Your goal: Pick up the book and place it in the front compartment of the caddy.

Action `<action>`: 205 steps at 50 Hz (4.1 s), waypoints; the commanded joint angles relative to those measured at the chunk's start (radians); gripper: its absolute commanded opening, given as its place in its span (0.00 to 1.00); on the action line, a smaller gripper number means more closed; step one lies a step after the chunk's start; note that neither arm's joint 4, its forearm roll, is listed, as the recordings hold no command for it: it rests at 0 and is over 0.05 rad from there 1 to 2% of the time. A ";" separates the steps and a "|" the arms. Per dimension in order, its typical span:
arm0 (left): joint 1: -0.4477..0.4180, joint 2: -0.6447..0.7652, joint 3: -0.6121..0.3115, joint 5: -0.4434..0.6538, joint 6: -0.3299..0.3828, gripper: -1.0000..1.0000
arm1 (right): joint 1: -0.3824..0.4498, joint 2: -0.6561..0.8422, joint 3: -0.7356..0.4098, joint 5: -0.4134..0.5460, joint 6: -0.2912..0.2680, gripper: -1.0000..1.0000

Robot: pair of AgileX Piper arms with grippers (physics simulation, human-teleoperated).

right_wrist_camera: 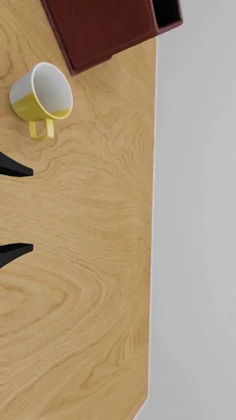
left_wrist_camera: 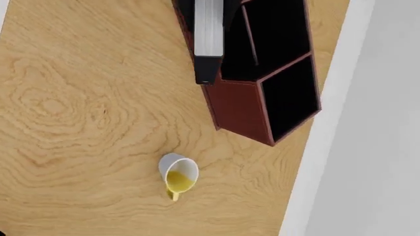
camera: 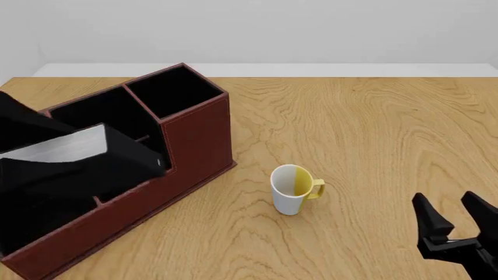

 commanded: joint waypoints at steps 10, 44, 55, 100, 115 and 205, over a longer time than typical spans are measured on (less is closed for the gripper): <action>0.113 0.187 -0.257 0.007 -0.011 0.00 | -0.005 0.113 0.000 -0.083 -0.002 1.00; 0.453 0.272 -0.207 0.007 0.215 0.00 | -0.010 0.137 0.000 -0.095 0.007 1.00; 0.500 0.310 -0.266 0.007 0.206 0.00 | -0.012 0.127 0.000 -0.085 0.008 1.00; 0.503 0.409 -0.317 -0.008 0.154 0.00 | -0.022 0.193 0.000 -0.145 0.012 1.00; 0.496 0.417 -0.240 -0.073 0.148 0.00 | -0.025 0.214 0.000 -0.161 0.015 1.00; 0.575 0.545 -0.009 -0.420 0.225 0.00 | -0.035 0.334 0.000 -0.265 0.001 1.00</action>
